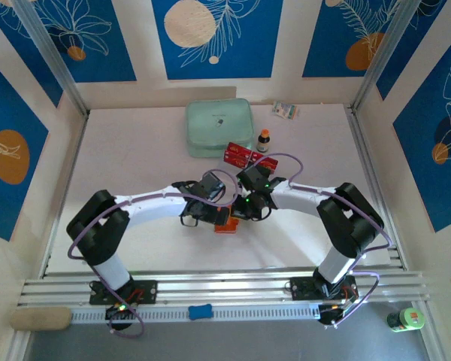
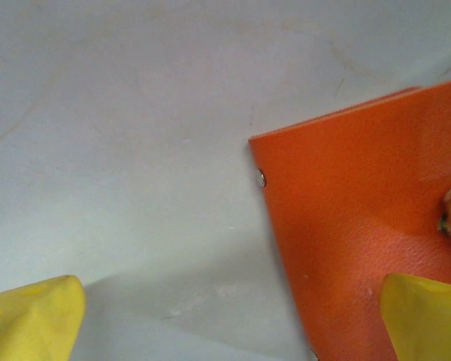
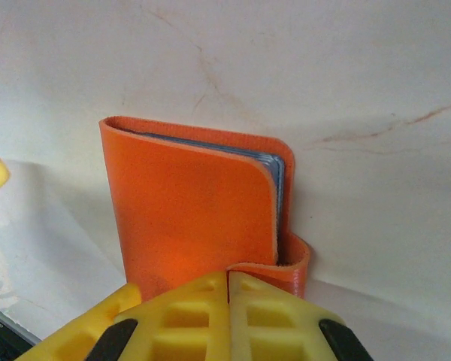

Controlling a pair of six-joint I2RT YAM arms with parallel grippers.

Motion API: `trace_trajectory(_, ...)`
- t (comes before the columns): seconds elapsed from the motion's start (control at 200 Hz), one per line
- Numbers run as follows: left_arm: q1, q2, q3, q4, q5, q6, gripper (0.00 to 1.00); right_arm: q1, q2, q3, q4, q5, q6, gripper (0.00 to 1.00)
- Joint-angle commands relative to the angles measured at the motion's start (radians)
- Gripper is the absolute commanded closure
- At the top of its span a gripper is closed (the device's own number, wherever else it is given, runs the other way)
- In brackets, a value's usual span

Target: Put the credit cards into the card holder

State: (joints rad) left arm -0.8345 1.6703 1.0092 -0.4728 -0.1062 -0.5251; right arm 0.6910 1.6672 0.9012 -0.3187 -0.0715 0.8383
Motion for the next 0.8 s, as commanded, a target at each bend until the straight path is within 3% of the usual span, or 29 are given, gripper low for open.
trace_trajectory(0.0,0.023,-0.027,0.016,-0.023,-0.009,-0.029,0.00,0.019,0.052,-0.029,-0.053,0.011,0.000,1.00)
trace_trajectory(0.42,0.037,-0.063,-0.027,-0.010,-0.018,-0.063,0.00,0.083,0.092,-0.031,-0.146,0.095,0.020,1.00)
trace_trajectory(0.59,0.051,-0.097,-0.031,-0.006,-0.013,-0.086,0.00,0.091,0.070,-0.033,-0.123,0.066,0.033,1.00)
trace_trajectory(0.795,0.094,-0.176,-0.013,-0.010,-0.041,-0.105,0.00,0.041,-0.012,0.114,-0.122,-0.048,-0.032,0.59)
